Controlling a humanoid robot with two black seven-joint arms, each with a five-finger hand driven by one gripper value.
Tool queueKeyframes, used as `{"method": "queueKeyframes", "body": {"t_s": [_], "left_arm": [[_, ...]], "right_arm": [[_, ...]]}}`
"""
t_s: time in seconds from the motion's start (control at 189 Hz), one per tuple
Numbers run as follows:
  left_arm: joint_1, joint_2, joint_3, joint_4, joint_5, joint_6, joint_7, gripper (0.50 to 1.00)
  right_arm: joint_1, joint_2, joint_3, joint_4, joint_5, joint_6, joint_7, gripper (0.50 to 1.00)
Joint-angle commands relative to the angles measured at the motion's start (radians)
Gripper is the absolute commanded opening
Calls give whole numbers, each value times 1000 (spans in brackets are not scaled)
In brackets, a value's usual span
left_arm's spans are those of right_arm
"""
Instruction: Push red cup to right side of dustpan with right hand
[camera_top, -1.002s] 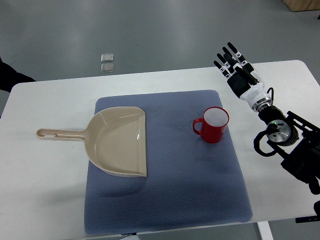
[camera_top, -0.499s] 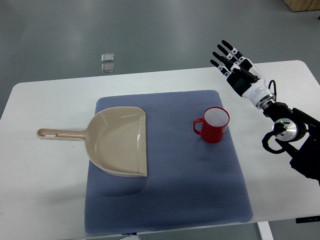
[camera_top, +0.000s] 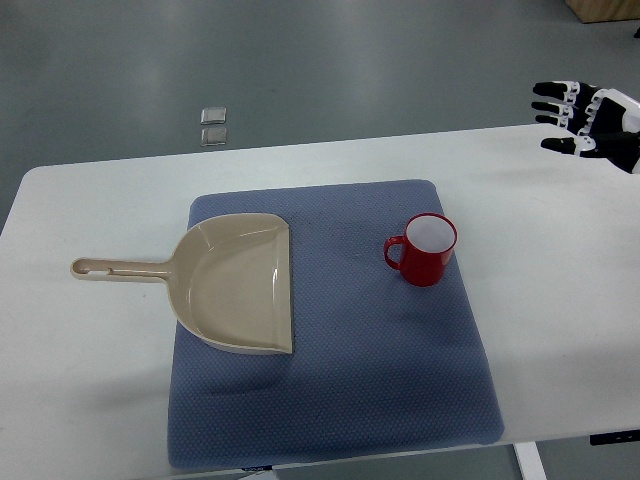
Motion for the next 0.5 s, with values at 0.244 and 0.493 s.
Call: {"method": "queueKeyframes", "body": {"t_s": [0.244,0.493], "left_arm": [[-2,0,3,-39,0,0,0,1000],[0,0,1,-34,0,0,0,1000]], "right_arm": [[-87,57,3,85,-87,0,45,934],[-124,100,1,112,-164,0,140,934]]}}
